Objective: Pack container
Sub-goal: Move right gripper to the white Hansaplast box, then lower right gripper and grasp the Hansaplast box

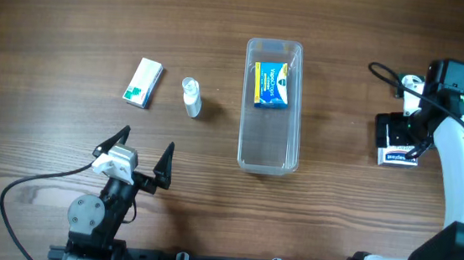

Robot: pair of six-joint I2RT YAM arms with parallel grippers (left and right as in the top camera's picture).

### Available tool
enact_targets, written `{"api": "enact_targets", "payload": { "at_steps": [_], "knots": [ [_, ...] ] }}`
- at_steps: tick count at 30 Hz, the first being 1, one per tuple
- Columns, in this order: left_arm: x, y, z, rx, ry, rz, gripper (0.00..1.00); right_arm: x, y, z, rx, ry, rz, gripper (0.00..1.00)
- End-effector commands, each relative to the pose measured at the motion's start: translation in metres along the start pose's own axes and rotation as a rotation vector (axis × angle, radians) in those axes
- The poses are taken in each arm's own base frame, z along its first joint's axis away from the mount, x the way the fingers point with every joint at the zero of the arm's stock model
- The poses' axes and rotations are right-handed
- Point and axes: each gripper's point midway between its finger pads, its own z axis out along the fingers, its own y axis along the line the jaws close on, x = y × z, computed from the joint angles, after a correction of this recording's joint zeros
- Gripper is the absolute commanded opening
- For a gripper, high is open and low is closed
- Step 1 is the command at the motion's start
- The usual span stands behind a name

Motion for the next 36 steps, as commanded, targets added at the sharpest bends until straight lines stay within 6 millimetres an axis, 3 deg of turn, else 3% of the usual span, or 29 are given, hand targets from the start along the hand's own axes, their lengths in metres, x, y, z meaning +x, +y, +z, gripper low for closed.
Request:
{"api": "enact_targets", "payload": {
  "at_steps": [1,18,36],
  "knots": [
    [0.002,0.000,0.000,0.005,0.002,0.014,1.00,0.006,-0.011,0.017,0.008,0.045,-0.003,0.99],
    [0.002,0.000,0.000,0.005,0.002,0.014,1.00,0.015,-0.001,0.083,-0.088,0.189,0.015,1.00],
    [0.002,0.000,0.000,0.006,0.002,0.014,1.00,0.008,-0.001,0.095,-0.094,0.172,0.022,1.00]
  ]
}}
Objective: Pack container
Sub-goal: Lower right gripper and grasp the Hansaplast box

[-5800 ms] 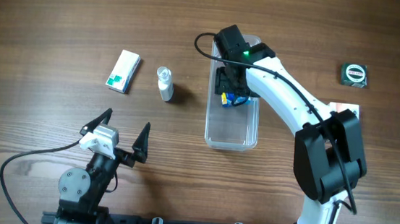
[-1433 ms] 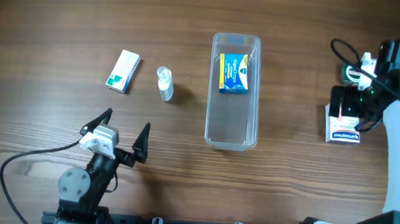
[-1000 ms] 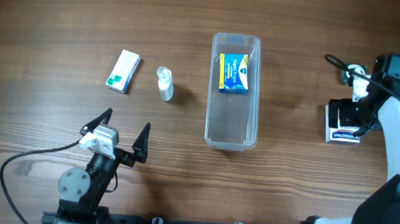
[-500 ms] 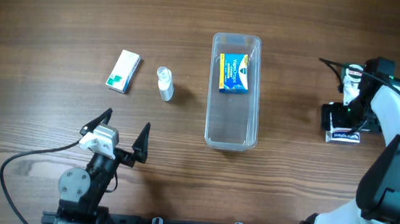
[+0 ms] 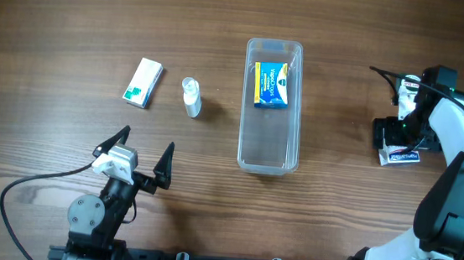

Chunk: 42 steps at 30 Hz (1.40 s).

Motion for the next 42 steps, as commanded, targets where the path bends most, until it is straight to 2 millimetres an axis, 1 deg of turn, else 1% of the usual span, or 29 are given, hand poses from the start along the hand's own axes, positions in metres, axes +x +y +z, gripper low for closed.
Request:
{"api": "enact_targets", "payload": {
  "at_steps": [1,3,6,9,12,22,24,28,29,33,38,40,42],
  "knots": [
    [0.002,0.000,0.000,0.005,0.003,0.014,1.00,0.003,0.010,0.009,-0.057,0.022,-0.016,1.00],
    [0.002,0.000,0.000,0.005,0.003,0.014,1.00,0.003,0.019,0.008,-0.112,0.017,-0.007,1.00],
    [0.002,0.000,0.000,0.005,0.003,0.014,1.00,0.002,0.020,0.008,-0.116,0.013,0.025,1.00],
    [0.002,0.000,0.000,0.005,0.003,0.014,1.00,-0.003,0.017,0.008,-0.098,-0.002,0.048,1.00],
    [0.002,0.000,0.000,0.005,0.003,0.014,1.00,-0.006,0.003,0.009,-0.024,-0.010,0.061,1.00],
    [0.002,0.000,0.000,0.005,0.003,0.014,1.00,-0.015,0.000,0.009,-0.012,-0.050,0.065,1.00],
    [0.002,0.000,0.000,0.005,0.003,0.014,1.00,-0.016,0.002,0.008,-0.021,-0.054,0.064,1.00],
    [0.002,0.000,0.000,0.005,0.003,0.014,1.00,-0.017,0.012,0.008,-0.080,-0.062,0.067,1.00],
    [0.002,0.000,0.000,0.005,0.003,0.014,1.00,-0.016,0.013,0.008,-0.084,-0.057,0.086,1.00],
    [0.002,0.000,0.000,0.005,0.003,0.014,1.00,-0.016,0.017,0.008,-0.112,-0.049,0.248,1.00],
    [0.002,0.000,0.000,0.005,0.003,0.014,1.00,-0.016,0.017,0.008,-0.119,-0.033,0.529,1.00],
    [0.002,0.000,0.000,0.005,0.003,0.014,1.00,-0.016,0.017,0.008,-0.121,-0.031,0.570,1.00],
    [0.002,0.000,0.000,0.005,0.003,0.014,1.00,-0.016,0.017,0.008,-0.119,-0.032,0.561,1.00]
  ]
}}
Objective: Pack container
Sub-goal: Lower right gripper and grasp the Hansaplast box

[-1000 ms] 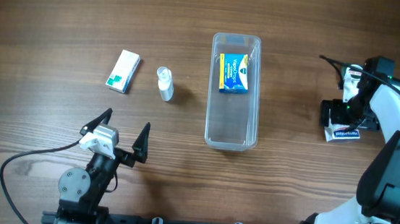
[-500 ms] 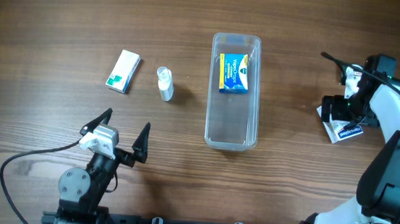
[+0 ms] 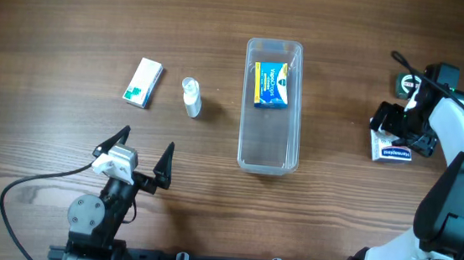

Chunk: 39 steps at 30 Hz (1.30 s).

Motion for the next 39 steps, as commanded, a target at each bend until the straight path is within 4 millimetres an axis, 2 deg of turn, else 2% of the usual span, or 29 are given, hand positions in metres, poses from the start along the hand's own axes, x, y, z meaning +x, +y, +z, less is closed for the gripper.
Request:
{"api": "enact_targets", "payload": {
  "at_steps": [1,8,14,17,20,25,30,39],
  "knots": [
    [0.002,0.000,0.000,0.005,0.003,0.014,1.00,0.007,0.007,0.009,-0.038,0.043,0.098,1.00],
    [0.002,0.000,0.000,0.005,0.003,0.014,1.00,-0.005,0.009,0.000,-0.049,0.011,0.077,1.00],
    [0.002,0.000,0.000,0.005,0.003,0.014,1.00,-0.027,0.011,-0.030,-0.061,-0.054,0.052,1.00],
    [0.002,0.000,0.000,0.005,0.003,0.014,1.00,-0.031,0.011,-0.039,-0.062,-0.062,0.044,1.00],
    [0.002,0.000,0.000,0.005,0.003,0.014,1.00,-0.029,0.011,-0.038,-0.059,-0.055,-0.010,1.00],
    [0.002,0.000,0.000,0.005,0.003,0.014,1.00,-0.015,0.007,-0.038,-0.039,-0.004,-0.278,1.00],
    [0.002,0.000,0.000,0.005,0.003,0.014,1.00,-0.010,0.006,-0.036,-0.039,0.016,-0.369,1.00],
    [0.002,0.000,0.000,0.005,0.003,0.014,1.00,-0.012,0.003,-0.031,-0.020,0.019,-0.416,1.00]
  ]
}}
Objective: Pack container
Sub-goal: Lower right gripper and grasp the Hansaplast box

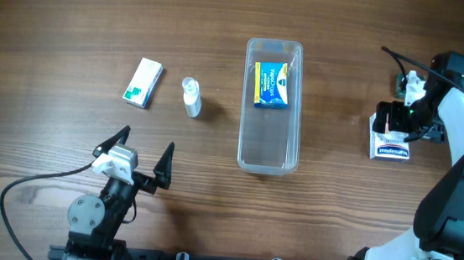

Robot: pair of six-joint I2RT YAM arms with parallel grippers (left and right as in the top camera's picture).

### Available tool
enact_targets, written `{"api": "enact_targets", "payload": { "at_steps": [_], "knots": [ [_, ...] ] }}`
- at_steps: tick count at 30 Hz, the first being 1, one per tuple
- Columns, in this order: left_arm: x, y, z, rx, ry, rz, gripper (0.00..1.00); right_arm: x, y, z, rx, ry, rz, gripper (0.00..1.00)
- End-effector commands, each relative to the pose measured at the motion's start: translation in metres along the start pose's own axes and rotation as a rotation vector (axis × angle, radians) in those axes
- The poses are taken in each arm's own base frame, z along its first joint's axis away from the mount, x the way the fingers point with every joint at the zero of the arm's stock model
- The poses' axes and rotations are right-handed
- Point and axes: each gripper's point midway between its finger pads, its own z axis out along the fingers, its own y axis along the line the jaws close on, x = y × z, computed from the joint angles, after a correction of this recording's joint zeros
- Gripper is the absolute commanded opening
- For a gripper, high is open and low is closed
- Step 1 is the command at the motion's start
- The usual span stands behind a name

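Observation:
A clear plastic container [270, 142] stands mid-table, and a blue and yellow box [272, 85] lies in its far end. Left of it on the wood are a small white bottle [191, 98] and a white and green box [143, 83]. At the right edge my right gripper [390, 132] points down onto the far part of a white packet [389, 149] that lies on the table. Its fingers are hidden under the wrist. My left gripper [146, 153] rests open at the near left, with nothing in it.
A black cable loops from the right arm at the far right. The left arm's cable curves along the near left edge. Bare wood lies between the container and the white packet.
The right wrist has shifted slightly and turned over the white packet. The packet sits about where it was, a touch farther back. The left arm and the other items have not moved.
At first the right gripper stood over the white packet near the right edge. It stayed low on it at the following moment. Later the packet lay a little farther left with the gripper still on it, and it remains so now. The left side never changed.

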Motion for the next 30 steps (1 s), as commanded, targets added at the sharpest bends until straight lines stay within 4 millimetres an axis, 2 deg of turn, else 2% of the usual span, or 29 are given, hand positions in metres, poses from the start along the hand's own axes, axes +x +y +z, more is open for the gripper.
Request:
{"api": "enact_targets", "payload": {
  "at_steps": [1,11,18,30],
  "knots": [
    [0.002,0.000,0.000,0.006,0.002,0.014,1.00,-0.006,-0.004,0.001,0.016,-0.008,-0.029,1.00],
    [0.002,0.000,0.000,0.005,0.002,0.014,1.00,-0.012,-0.006,0.007,0.021,-0.026,-0.003,1.00],
    [0.002,0.000,0.000,0.005,0.002,0.014,1.00,0.004,-0.003,0.030,0.022,0.001,-0.003,1.00],
    [0.002,0.000,0.000,0.005,0.002,0.014,1.00,0.013,-0.001,0.044,0.024,0.008,0.011,1.00]
  ]
}}
